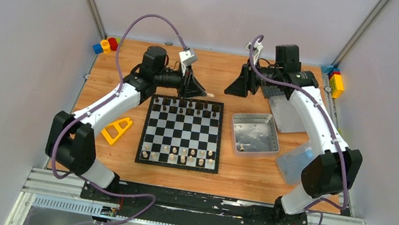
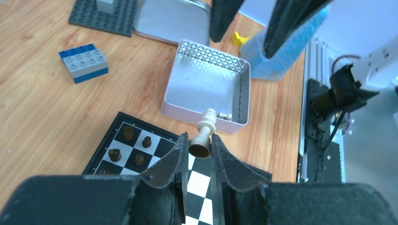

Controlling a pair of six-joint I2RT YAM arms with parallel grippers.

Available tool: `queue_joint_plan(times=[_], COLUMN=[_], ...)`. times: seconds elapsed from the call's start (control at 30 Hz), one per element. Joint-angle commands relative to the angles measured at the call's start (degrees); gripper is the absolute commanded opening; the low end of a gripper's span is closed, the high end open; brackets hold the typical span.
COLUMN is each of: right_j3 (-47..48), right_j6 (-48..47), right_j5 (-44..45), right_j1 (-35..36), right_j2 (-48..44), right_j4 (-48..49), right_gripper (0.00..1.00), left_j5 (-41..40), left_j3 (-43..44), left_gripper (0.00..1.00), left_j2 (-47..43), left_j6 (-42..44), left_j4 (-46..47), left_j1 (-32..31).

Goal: Set up the chess pieces on the board
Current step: Place the chess piece on the chessboard.

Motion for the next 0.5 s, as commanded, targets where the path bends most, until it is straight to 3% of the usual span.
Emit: queue_joint_plan(times=[0.0, 0.1, 0.47], right_j3=[-3.9, -6.0, -8.0], right_j6=[7.7, 8.9, 13.2], right_j5=[-0.4, 0.0, -3.6], right_j1=[0.1, 1.2, 3.9], right_j2=[-3.7, -4.8, -2.4], right_j4=[13.0, 17.9, 23.6], right_gripper=[0.49, 0.5, 0.52], left_j5=[0.9, 1.6, 1.6], left_j3=[-4.0, -8.1, -12.3], left_gripper=[0.0, 0.0, 0.0], left_j2=[-3.2, -3.4, -2.6], left_j6=[-18.2, -28.2, -37.8], left_j4=[16.5, 27.0, 38.1], left_j1=[1.6, 2.4, 2.5])
